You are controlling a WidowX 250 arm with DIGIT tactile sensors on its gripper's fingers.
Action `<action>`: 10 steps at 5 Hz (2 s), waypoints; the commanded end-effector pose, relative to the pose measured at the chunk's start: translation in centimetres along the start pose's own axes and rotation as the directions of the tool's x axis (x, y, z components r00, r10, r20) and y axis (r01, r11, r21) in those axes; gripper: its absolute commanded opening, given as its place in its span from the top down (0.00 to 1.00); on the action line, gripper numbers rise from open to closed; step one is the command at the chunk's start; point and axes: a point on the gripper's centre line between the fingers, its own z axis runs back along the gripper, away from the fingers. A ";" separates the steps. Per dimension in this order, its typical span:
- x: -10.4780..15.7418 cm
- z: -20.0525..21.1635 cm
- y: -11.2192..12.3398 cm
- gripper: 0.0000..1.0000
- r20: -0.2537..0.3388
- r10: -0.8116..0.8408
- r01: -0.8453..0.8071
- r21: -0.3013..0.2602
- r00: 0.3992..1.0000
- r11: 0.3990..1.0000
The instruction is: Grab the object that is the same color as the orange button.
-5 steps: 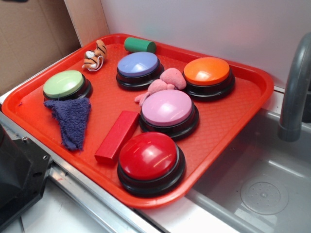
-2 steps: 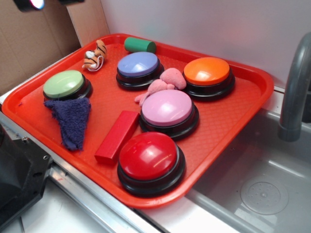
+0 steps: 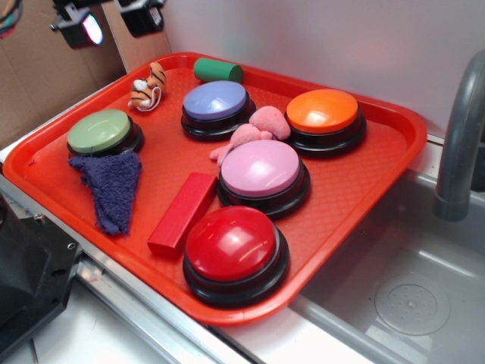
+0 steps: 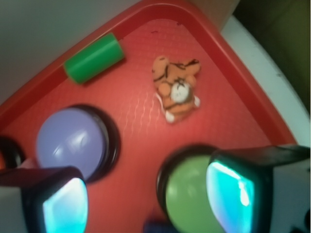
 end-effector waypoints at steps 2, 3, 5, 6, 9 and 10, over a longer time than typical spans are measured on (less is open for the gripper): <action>5.4 -5.0 3.5 0.00 0.029 0.052 -0.052 -0.005 0.998 0.999; 5.9 -7.1 3.7 0.00 -0.021 0.062 -0.062 -0.040 0.998 0.997; 5.4 -8.4 2.7 0.78 -0.019 0.063 -0.062 0.037 0.998 0.997; 5.1 -8.2 2.4 1.00 -0.004 0.069 -0.068 0.040 0.998 0.997; 0.7 2.5 -1.1 1.00 0.061 -0.025 0.023 0.037 0.998 0.999; -2.7 5.0 -2.5 1.00 0.071 -0.110 0.110 0.002 0.991 0.994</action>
